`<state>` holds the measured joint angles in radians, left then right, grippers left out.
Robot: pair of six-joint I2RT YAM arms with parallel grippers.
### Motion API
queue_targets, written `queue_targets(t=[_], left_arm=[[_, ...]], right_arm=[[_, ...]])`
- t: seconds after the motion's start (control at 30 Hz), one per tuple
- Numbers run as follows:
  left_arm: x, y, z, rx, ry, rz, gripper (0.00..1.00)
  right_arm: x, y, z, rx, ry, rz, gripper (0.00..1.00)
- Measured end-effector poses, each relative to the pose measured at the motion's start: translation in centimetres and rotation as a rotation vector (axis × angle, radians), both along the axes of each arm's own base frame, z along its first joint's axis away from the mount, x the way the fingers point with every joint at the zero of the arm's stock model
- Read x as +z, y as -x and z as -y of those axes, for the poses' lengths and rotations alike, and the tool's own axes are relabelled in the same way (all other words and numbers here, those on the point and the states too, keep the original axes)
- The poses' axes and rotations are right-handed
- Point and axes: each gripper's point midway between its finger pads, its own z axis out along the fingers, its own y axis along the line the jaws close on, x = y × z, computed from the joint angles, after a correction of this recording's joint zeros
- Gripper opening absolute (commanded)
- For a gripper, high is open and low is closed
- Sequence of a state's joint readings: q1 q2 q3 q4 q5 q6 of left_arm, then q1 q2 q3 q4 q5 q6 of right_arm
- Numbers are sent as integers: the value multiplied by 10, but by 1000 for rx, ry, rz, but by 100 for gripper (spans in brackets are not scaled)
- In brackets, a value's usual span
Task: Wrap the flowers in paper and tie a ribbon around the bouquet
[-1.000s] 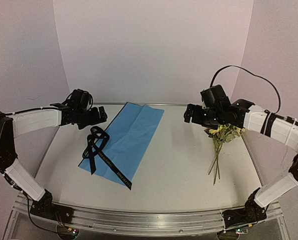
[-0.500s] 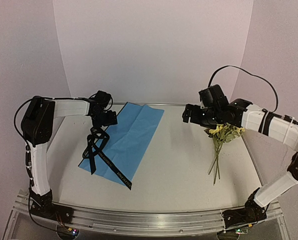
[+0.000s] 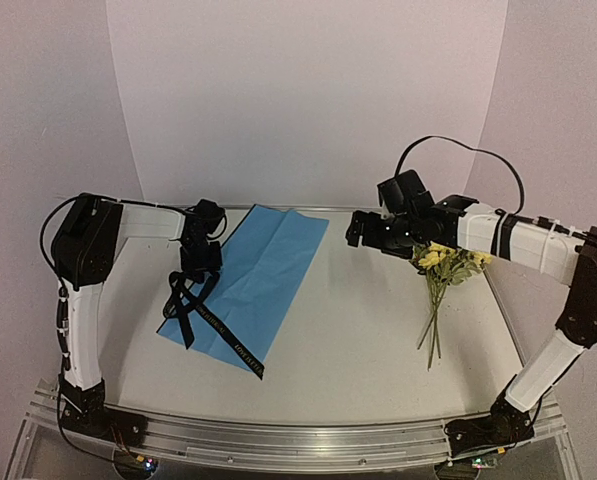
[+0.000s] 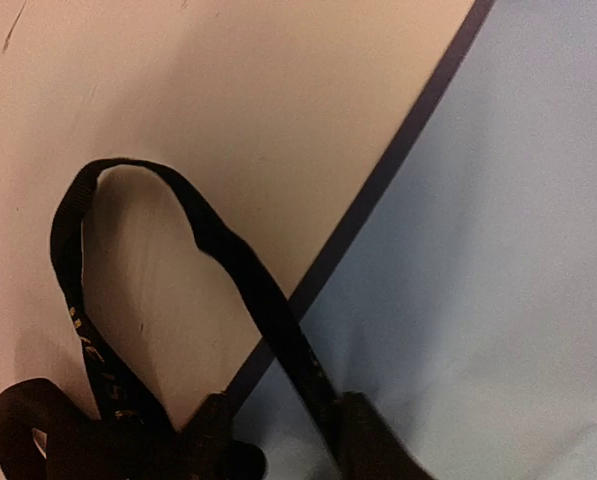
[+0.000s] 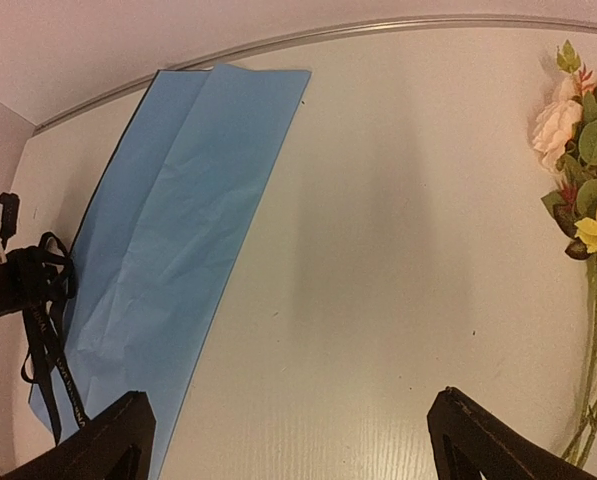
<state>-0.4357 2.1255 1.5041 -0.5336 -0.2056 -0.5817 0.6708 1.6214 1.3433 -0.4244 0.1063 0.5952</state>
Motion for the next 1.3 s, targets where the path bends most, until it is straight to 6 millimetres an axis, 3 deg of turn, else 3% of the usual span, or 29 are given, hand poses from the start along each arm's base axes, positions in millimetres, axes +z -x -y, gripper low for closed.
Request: queue_targets(t=[0.07, 0.17, 0.4, 0.7, 0.8, 0.87, 0.93, 1.03, 1.2, 1.3], left_arm=[[-9, 8, -8, 12, -19, -20, 16], [-6, 15, -21, 42, -26, -20, 3], [3, 38, -86, 179, -88, -37, 0], [80, 61, -190, 427, -142, 97, 0], [100, 73, -212, 483, -157, 129, 0], [106, 77, -219, 501, -159, 138, 9], [106, 79, -223, 509, -160, 135, 37], [96, 82, -218, 500, -137, 108, 59], [82, 90, -209, 490, -92, 68, 75], [83, 92, -195, 480, -63, 72, 77]], right_arm=[[-3, -3, -4, 8, -5, -6, 98], [-5, -6, -10, 16, -13, -11, 98], [-3, -9, -17, 31, -33, -10, 98], [-19, -13, -27, 51, -35, -39, 98], [-24, -14, -30, 60, -32, -49, 98], [-26, -14, -31, 66, -32, -54, 98], [-27, -14, -33, 72, -33, -58, 98], [-27, -12, -34, 80, -32, -58, 98], [-27, -10, -38, 94, -29, -56, 98], [-27, -9, -39, 101, -23, -53, 98]])
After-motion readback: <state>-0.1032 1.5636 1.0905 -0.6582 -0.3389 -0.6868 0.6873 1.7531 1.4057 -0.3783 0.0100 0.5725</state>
